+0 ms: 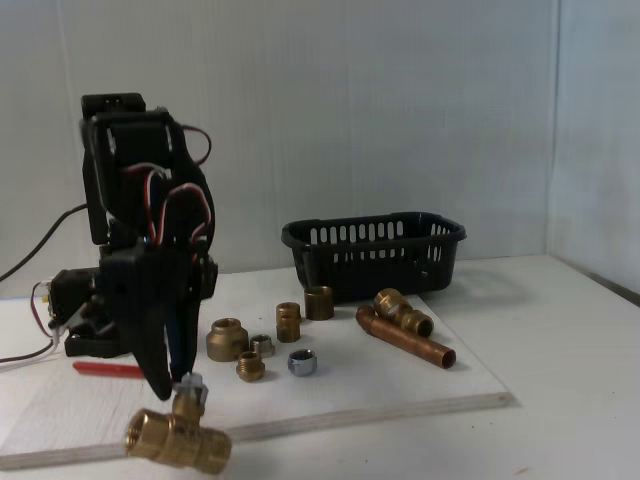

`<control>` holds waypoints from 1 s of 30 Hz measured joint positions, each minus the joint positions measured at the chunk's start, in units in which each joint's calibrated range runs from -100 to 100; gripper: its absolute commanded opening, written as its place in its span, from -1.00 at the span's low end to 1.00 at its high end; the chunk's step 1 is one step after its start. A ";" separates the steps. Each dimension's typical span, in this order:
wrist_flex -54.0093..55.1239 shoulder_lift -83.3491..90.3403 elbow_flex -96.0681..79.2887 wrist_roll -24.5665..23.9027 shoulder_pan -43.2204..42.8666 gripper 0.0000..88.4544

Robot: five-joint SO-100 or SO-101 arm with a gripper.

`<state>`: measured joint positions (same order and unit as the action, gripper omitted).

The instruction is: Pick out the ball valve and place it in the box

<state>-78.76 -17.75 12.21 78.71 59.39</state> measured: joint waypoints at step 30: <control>-8.94 10.76 -0.64 -5.01 -12.89 -0.98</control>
<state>-87.70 -6.99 11.58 73.70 46.50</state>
